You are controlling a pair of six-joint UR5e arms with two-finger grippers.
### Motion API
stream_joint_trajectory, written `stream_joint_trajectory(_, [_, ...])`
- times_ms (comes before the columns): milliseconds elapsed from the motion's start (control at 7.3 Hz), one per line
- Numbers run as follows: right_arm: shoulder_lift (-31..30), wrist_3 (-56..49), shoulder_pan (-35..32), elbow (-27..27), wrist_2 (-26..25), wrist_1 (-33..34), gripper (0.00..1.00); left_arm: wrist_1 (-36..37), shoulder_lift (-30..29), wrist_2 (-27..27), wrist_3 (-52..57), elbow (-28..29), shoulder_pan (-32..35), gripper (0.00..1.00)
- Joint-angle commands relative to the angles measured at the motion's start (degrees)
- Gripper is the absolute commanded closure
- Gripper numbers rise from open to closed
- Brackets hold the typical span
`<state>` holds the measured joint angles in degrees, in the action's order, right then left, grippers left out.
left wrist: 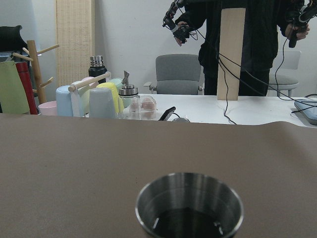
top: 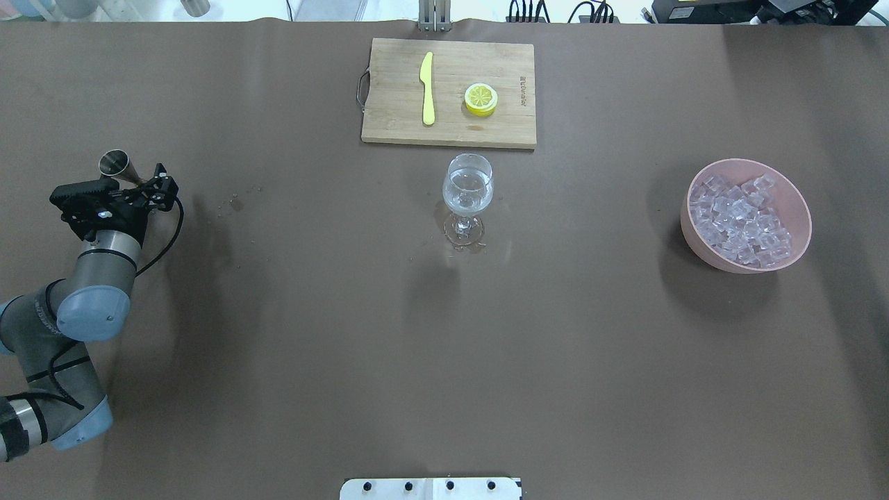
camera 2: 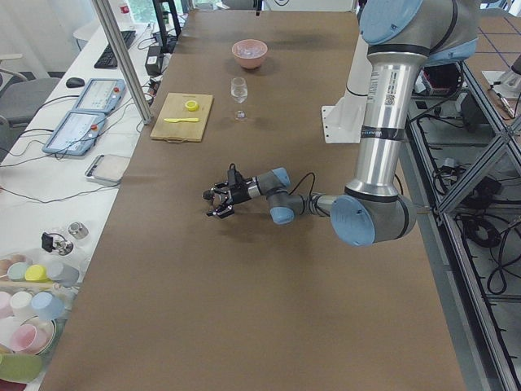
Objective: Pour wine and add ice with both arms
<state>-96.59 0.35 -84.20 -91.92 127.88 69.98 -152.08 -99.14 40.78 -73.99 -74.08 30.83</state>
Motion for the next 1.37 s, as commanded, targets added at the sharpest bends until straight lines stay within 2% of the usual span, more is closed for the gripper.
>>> stream_joint_trajectory(0, [0.00, 0.00, 0.00, 0.08, 0.00, -0.02, 0.00, -0.14, -0.27, 0.00, -0.01, 0.52, 0.02, 0.10])
stream_joint_trajectory(137, [0.00, 0.00, 0.00, 0.16, 0.00, -0.02, 0.00, -0.15, -0.18, 0.09, 0.07, 0.52, 0.02, 0.39])
stream_joint_trajectory(274, [0.09, 0.00, 0.00, 0.16, 0.00, -0.02, 0.00, -0.15, -0.18, 0.87, 0.07, 0.43, 0.10, 0.54])
stream_joint_trajectory(685, [0.26, 0.00, 0.00, 0.25, 0.00, 0.06, 0.00, -3.99, 0.26, 2.20, 0.16, 0.25, 0.28, 0.52])
stream_joint_trajectory(1096, [0.35, 0.00, 0.00, 0.25, 0.00, 0.06, 0.00, -4.28, 0.52, 2.20, 0.25, 0.16, 0.37, 0.52])
stream_joint_trajectory(1233, [0.35, 0.00, 0.00, 0.25, 0.00, 0.06, 0.00, -4.28, 0.52, 2.20, 0.16, 0.16, 0.37, 0.56])
